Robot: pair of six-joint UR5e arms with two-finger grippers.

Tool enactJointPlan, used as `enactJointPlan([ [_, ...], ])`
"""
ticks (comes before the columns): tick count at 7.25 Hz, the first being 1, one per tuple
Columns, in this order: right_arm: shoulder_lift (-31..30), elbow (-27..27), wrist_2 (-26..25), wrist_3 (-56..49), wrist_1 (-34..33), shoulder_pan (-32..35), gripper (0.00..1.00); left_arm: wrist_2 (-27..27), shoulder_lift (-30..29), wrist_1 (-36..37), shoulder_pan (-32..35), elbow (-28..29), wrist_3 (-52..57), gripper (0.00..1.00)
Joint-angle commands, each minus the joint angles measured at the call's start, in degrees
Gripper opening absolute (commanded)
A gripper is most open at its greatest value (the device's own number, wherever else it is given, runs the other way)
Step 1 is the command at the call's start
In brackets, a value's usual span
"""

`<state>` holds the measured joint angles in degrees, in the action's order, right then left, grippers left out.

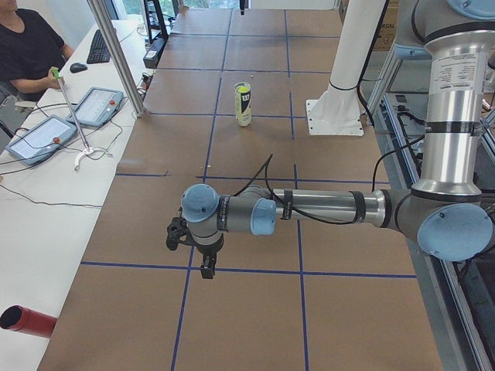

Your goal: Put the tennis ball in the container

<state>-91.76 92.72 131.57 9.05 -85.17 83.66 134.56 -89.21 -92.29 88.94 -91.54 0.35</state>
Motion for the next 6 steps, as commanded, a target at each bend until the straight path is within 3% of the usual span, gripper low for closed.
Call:
enactJointPlan([
  [1, 0.0, 0.0, 0.0, 0.0, 0.0, 0.0, 1.00, 0.0, 0.0, 0.0, 0.0, 0.0, 0.0, 1.00],
  [6, 0.0, 0.0, 0.0, 0.0, 0.0, 0.0, 1.00, 0.0, -0.3, 0.0, 1.0, -0.2, 0.0, 1.00],
])
